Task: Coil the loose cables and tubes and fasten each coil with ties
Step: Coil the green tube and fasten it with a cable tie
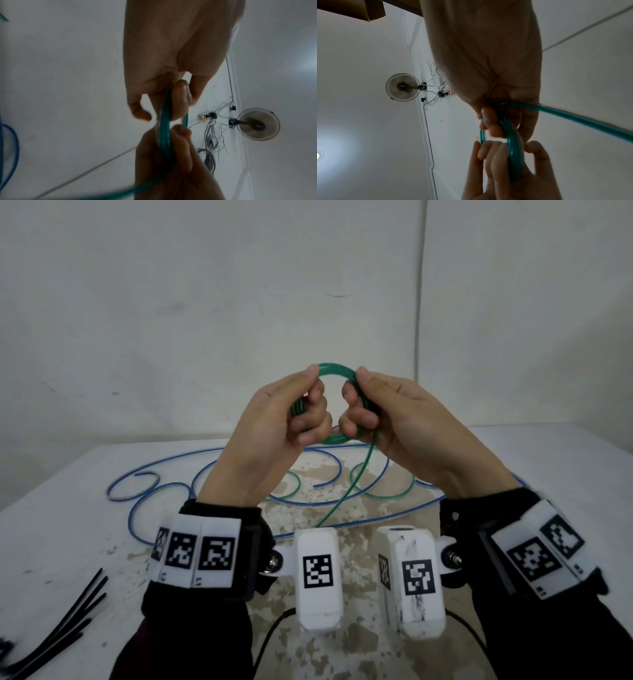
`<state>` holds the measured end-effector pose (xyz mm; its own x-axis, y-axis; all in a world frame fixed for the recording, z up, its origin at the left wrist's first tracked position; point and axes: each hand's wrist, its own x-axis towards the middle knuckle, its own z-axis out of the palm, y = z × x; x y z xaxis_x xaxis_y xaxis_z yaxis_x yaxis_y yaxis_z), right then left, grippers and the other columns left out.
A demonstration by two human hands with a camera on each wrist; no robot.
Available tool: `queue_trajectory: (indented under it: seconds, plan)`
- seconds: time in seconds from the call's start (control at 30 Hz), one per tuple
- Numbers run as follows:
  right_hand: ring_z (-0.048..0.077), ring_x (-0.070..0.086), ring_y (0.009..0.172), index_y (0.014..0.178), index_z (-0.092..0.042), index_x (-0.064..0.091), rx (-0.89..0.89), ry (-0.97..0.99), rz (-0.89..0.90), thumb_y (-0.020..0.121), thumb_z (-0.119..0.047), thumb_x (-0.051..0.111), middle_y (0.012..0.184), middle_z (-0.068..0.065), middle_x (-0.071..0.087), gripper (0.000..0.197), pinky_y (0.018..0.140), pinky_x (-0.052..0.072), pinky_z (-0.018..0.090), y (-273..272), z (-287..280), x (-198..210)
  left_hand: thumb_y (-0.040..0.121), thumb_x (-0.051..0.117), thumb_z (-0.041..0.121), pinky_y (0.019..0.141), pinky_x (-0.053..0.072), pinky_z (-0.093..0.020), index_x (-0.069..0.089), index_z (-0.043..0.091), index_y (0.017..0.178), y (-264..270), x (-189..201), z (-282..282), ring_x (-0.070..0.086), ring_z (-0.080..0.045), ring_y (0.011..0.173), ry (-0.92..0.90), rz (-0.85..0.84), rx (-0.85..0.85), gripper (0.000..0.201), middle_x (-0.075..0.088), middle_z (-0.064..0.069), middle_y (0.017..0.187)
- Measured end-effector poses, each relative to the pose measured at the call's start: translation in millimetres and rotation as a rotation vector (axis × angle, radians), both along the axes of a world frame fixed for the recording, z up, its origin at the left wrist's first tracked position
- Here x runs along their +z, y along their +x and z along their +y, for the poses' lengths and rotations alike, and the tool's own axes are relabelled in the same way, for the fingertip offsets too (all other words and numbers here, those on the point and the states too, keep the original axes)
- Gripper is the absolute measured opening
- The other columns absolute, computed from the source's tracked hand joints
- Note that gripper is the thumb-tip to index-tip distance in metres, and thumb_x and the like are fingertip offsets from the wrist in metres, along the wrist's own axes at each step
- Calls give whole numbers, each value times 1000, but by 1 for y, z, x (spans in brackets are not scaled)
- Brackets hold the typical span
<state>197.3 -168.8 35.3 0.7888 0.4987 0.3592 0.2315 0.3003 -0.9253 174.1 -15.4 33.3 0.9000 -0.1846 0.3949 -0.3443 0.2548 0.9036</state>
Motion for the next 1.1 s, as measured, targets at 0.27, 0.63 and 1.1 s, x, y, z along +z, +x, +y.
queue_trajectory:
  seconds: [0.27,0.63,1.1]
  plan:
    - [13,43,51,78,-8,53,-41,-50,-54,103,-25,32,51,-3,36,37,67,52,25,-1,2,0,101,34,20,47,16,-20,42,9,72,-4,0,-1,18,-8,46,85,-102,66,32,20,0,58]
    - [10,30,50,75,-10,47,-58,-71,-81,104,-21,30,56,-4,25,36,63,36,23,2,-1,-1,99,33,20,45,26,-20,44,10,71,-3,1,-2,26,-13,41,81,28,-31,31,25,2,50]
    - [10,30,48,70,-14,45,-49,-194,-108,103,-27,34,53,-7,26,38,67,40,25,0,-1,-3,98,40,25,56,21,-31,44,9,69,-7,0,1,26,-12,37,219,38,24,33,24,5,46]
